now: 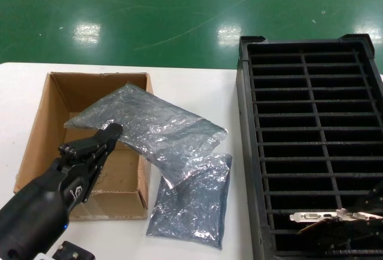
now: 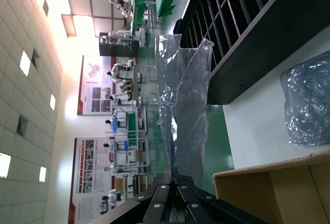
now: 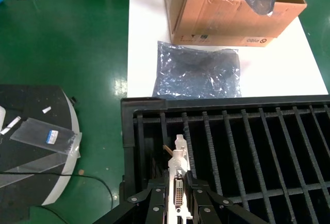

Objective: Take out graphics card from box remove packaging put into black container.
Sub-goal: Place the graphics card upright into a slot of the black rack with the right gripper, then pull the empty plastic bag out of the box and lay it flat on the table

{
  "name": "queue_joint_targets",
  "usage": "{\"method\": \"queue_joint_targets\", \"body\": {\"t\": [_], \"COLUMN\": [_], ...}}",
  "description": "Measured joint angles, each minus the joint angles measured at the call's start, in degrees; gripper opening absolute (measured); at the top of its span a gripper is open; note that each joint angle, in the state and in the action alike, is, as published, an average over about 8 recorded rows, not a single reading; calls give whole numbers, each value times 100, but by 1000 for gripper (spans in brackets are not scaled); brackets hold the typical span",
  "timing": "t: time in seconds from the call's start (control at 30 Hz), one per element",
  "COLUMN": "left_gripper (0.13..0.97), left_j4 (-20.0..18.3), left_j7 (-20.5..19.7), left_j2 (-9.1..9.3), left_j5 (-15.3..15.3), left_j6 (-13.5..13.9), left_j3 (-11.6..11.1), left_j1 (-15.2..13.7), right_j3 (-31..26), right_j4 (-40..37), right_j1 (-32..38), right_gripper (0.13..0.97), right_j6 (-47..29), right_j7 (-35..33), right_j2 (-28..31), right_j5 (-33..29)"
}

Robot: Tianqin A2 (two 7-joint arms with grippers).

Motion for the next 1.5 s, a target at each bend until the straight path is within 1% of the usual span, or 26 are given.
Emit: {"method": "queue_joint_targets", "body": {"t": [0.47, 0.83, 1.0, 1.1, 1.13, 1.17, 1.33, 1.4, 1.43, 1.5], "left_gripper": [139, 139, 139, 139, 139, 139, 139, 139, 139, 139], "left_j4": [0, 0, 0, 0, 0, 0, 0, 0, 0, 0], "left_j7": [0, 0, 0, 0, 0, 0, 0, 0, 0, 0], "left_j2": [0, 0, 0, 0, 0, 0, -1, -1, -1, 0], "left_j5": [0, 0, 0, 0, 0, 0, 0, 0, 0, 0], "left_j6": [0, 0, 0, 0, 0, 0, -1, -1, -1, -1], "left_j3": [0, 0, 0, 0, 0, 0, 0, 1, 1, 1], "left_j1": [0, 0, 0, 0, 0, 0, 0, 0, 0, 0], "right_j3": [-118, -225, -172, -50, 15, 93, 624, 900, 1055, 1384], "right_j4": [114, 3, -25, 7, 26, 49, 175, 209, 219, 222], "right_j1": [-83, -219, -309, -406, -455, -514, -941, -1178, -1313, -1599], "right_gripper": [186, 186, 289, 350, 350, 373, 485, 530, 530, 582], "right_j6": [19, 157, 244, 380, 458, 552, 1221, 1562, 1750, 2143], "right_j7": [-286, -482, -532, -499, -468, -429, -107, 34, 101, 216], "right_j2": [-197, -437, -456, -446, -445, -445, -493, -549, -589, -693], "right_j5": [-229, -394, -388, -344, -325, -306, -233, -218, -211, -193]}}
